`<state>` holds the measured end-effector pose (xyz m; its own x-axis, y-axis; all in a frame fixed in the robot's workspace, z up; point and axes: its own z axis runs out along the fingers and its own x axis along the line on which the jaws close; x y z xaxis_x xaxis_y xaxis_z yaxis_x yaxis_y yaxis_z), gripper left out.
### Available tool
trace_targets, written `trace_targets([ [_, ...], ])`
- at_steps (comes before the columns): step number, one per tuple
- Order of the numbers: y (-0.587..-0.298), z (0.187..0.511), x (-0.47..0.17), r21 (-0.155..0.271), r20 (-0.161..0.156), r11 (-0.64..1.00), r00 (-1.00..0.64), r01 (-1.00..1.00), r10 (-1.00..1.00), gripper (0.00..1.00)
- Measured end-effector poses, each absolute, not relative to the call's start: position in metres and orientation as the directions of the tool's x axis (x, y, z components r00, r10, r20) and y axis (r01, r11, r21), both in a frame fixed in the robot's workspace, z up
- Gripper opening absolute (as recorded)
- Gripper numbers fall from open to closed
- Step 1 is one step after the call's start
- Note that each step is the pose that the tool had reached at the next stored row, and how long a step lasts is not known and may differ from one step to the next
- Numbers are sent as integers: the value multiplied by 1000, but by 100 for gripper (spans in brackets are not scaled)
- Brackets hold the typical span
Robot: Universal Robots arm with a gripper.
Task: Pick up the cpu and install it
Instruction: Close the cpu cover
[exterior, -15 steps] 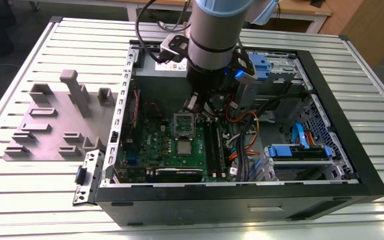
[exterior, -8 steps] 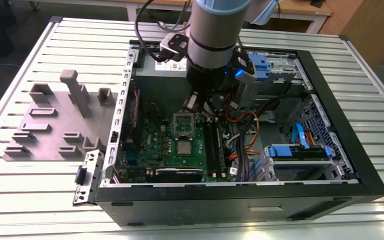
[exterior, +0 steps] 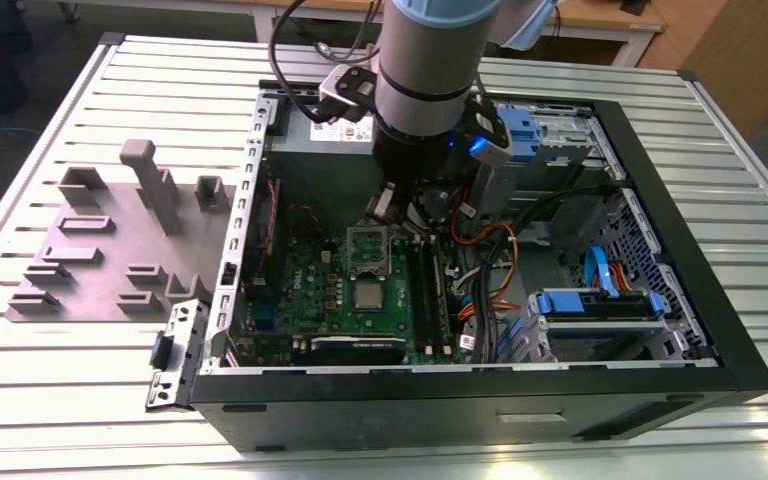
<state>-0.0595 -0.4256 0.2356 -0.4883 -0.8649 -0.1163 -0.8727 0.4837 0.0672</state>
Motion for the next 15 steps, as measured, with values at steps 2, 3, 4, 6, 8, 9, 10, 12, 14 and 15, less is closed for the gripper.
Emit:
trace_targets([
  [2, -426, 236, -60, 66, -115, 484, -488, -873, -865, 11],
  [3, -426, 236, -60, 66, -113, 483, -488, -873, -866, 11],
  [4, -426, 236, -60, 65, -113, 483, -488, -873, -866, 11],
  [6, -426, 237, -60, 64, -110, 483, -487, -873, -866, 11],
  [8, -426, 238, -60, 62, -108, 483, -487, -874, -867, 11],
  [9, -426, 238, -60, 61, -106, 482, -486, -874, -867, 11],
  [10, -426, 238, -61, 60, -103, 482, -486, -874, -868, 11],
  [12, -426, 239, -61, 57, -98, 482, -485, -874, -869, 11],
  [14, -426, 239, -61, 53, -91, 482, -485, -875, -870, 11],
  [15, -426, 239, -61, 51, -87, 482, -485, -875, -870, 11],
])
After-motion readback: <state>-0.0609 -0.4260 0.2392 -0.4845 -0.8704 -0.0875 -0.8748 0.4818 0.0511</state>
